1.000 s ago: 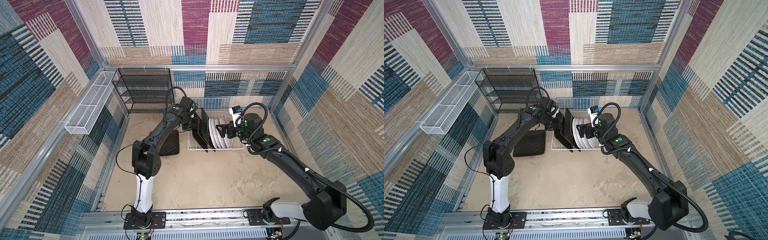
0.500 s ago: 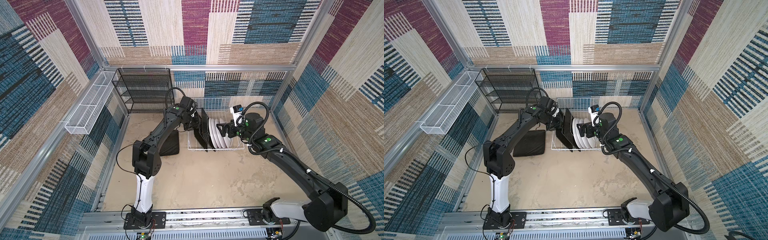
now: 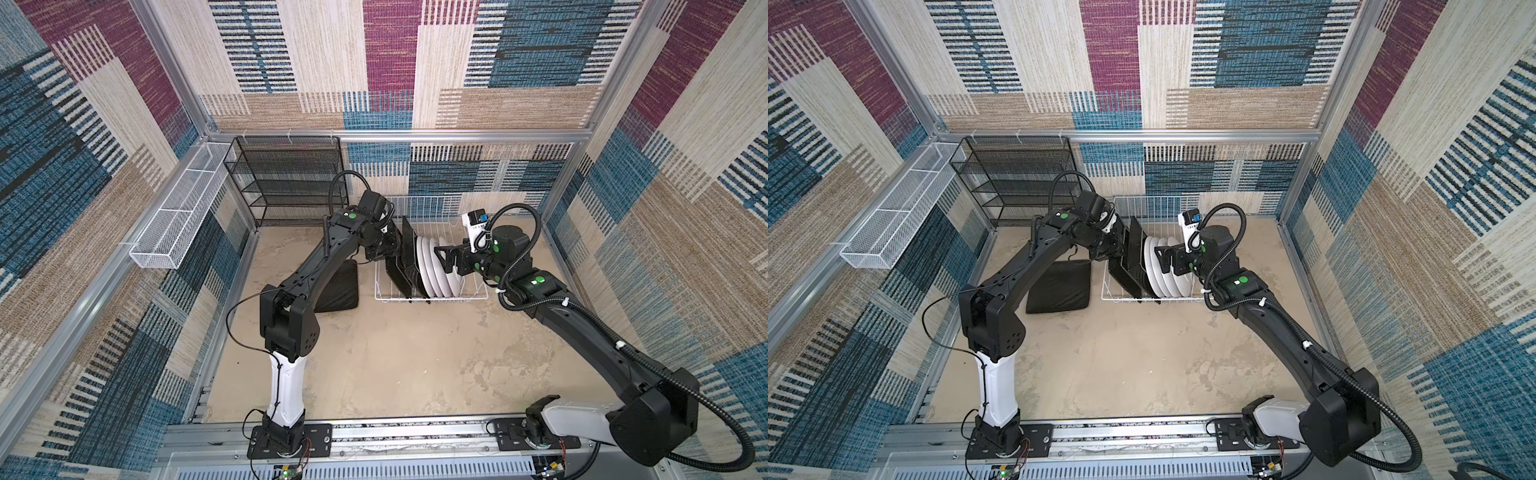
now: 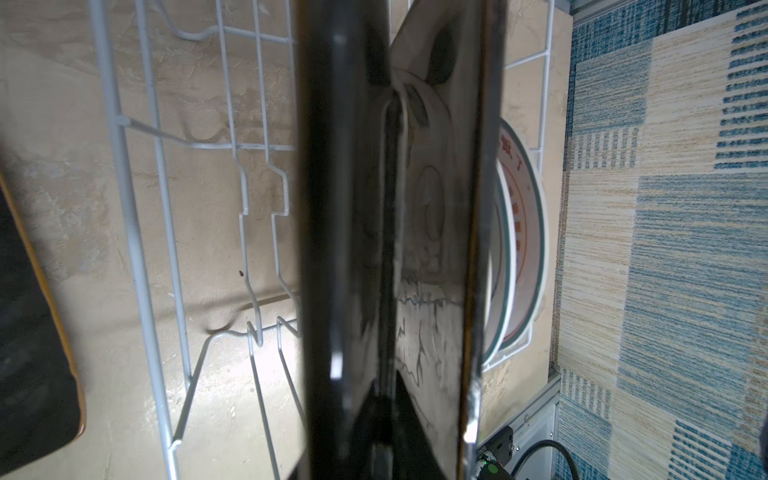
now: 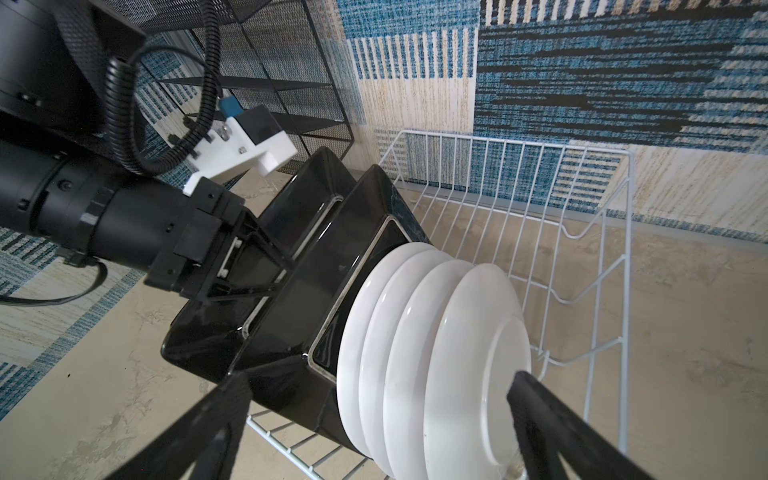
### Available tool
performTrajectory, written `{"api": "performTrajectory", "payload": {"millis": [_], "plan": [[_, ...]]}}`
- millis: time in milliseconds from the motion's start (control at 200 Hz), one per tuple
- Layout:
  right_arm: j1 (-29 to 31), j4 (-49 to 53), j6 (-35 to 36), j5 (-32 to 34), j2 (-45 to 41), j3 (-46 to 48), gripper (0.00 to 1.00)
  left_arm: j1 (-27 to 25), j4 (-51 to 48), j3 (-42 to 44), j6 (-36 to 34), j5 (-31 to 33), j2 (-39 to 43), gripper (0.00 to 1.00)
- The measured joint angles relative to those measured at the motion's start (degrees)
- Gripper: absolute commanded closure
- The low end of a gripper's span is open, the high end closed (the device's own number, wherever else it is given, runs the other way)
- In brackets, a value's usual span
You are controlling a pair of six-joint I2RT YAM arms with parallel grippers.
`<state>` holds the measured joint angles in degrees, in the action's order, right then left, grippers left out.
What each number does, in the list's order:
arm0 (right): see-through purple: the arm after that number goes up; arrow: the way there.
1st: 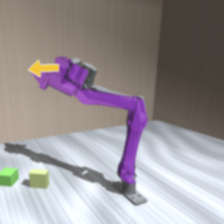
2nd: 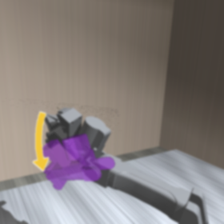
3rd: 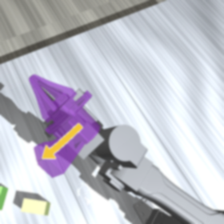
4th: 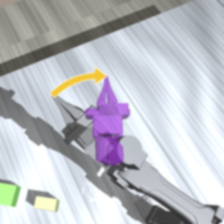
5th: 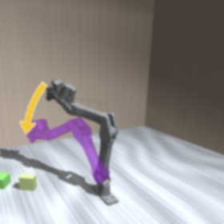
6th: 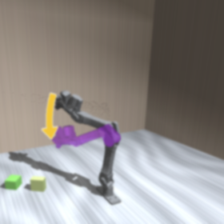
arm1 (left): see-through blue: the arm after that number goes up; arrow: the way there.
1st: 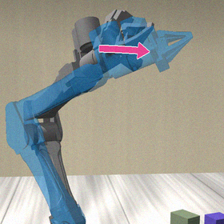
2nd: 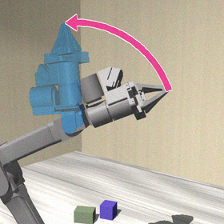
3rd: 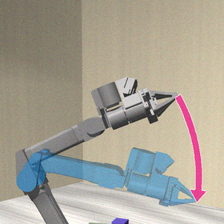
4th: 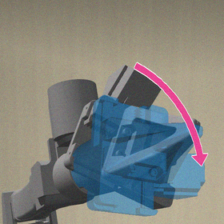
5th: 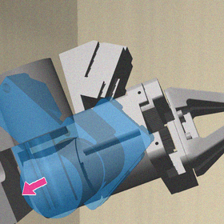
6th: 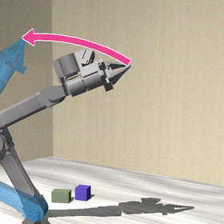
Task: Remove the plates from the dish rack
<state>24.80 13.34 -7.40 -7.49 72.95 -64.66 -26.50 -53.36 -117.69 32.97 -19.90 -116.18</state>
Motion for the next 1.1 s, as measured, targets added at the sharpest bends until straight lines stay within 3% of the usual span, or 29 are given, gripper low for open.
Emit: {"api": "performTrajectory", "payload": {"millis": [721,1102], "plan": [[0.0,-0.3,-0.3,-1.2,-1.7,-0.3,0.01,0.5,-3.7,1.7,-0.5,1.7,9.6,1.0],[0.0,-0.6,-0.7,-3.5,-0.3,-2.2,0.01,1.3,-4.7,2.4,-5.3,4.4,16.2,1.0]]}}
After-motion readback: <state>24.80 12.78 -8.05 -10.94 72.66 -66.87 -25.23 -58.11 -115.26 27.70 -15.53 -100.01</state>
